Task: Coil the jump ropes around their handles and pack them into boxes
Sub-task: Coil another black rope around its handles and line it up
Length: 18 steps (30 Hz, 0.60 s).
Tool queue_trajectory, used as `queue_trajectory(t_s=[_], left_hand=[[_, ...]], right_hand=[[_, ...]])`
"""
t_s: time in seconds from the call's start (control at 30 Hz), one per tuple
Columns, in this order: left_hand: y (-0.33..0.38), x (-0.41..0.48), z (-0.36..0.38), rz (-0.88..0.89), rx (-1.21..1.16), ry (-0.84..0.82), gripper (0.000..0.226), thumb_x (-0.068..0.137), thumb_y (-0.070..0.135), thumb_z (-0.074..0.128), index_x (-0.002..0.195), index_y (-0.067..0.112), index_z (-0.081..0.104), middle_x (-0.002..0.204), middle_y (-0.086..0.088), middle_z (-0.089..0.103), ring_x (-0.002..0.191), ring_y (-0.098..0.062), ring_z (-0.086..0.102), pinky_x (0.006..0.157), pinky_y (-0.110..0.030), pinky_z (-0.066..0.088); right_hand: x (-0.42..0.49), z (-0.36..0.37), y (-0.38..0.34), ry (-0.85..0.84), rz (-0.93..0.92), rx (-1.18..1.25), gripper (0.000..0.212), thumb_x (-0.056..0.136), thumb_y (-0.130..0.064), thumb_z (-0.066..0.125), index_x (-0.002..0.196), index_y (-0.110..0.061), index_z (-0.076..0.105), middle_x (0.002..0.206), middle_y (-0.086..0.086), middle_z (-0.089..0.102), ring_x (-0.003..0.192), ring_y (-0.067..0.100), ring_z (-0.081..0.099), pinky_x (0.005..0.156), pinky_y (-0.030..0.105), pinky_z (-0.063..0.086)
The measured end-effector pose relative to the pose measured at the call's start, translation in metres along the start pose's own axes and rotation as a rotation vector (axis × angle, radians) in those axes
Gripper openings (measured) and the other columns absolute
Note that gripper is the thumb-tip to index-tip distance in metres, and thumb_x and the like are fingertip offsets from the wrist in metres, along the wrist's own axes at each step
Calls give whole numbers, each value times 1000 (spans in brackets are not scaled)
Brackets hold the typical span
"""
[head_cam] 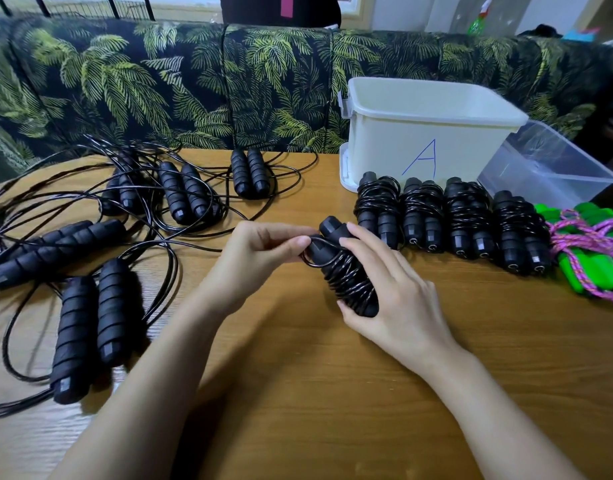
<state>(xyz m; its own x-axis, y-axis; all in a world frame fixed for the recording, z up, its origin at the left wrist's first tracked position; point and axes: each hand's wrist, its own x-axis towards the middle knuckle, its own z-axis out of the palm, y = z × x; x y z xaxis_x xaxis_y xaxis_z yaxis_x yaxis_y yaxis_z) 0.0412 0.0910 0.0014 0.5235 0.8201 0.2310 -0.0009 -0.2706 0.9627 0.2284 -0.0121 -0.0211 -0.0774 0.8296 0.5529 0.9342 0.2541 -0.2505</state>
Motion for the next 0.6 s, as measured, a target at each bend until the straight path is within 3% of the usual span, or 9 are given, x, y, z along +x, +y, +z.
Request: queue_trajectory(t_s=[0.17, 0.3, 0.43, 0.5, 0.6], left_hand=[[3, 1, -7, -122, -124, -20, 21, 80, 10, 65, 100, 9, 73, 92, -2, 77, 88, -12, 72, 80, -23, 57], [0, 4, -4, -338, -346, 0, 16, 88, -6, 58, 96, 2, 69, 87, -7, 76, 81, -12, 72, 76, -22, 58], [-7, 2, -2, -430, -609, -98, 18, 82, 3, 69, 100, 3, 67, 93, -9, 73, 86, -14, 70, 86, -25, 56], [-10, 2, 3, -327, -494, 1, 17, 79, 2, 74, 95, 6, 69, 91, -7, 75, 85, -15, 70, 85, -26, 57], [-8, 1, 13, -58, -31, 178, 26, 81, -9, 71, 92, 15, 73, 88, -1, 76, 84, -13, 70, 80, -22, 55]], right_hand=[[-2, -3, 6, -57, -2, 151, 88, 73, -33, 79, 149, -33, 33, 158, -24, 25, 137, 4, 41, 81, 41, 59], [-2, -2, 1, -31, -33, 203, 91, 72, -31, 79, 151, -30, 35, 158, -21, 27, 137, 3, 42, 88, 35, 57], [-3, 0, -2, 5, -27, 197, 90, 71, -29, 80, 151, -26, 38, 157, -19, 30, 135, 3, 44, 86, 30, 56], [-3, 2, -1, 28, -9, 134, 91, 70, -30, 80, 150, -26, 39, 157, -18, 32, 132, 7, 49, 79, 32, 59], [-1, 2, 0, 41, 18, 44, 92, 69, -31, 81, 151, -28, 38, 156, -17, 33, 127, 11, 53, 70, 34, 61]])
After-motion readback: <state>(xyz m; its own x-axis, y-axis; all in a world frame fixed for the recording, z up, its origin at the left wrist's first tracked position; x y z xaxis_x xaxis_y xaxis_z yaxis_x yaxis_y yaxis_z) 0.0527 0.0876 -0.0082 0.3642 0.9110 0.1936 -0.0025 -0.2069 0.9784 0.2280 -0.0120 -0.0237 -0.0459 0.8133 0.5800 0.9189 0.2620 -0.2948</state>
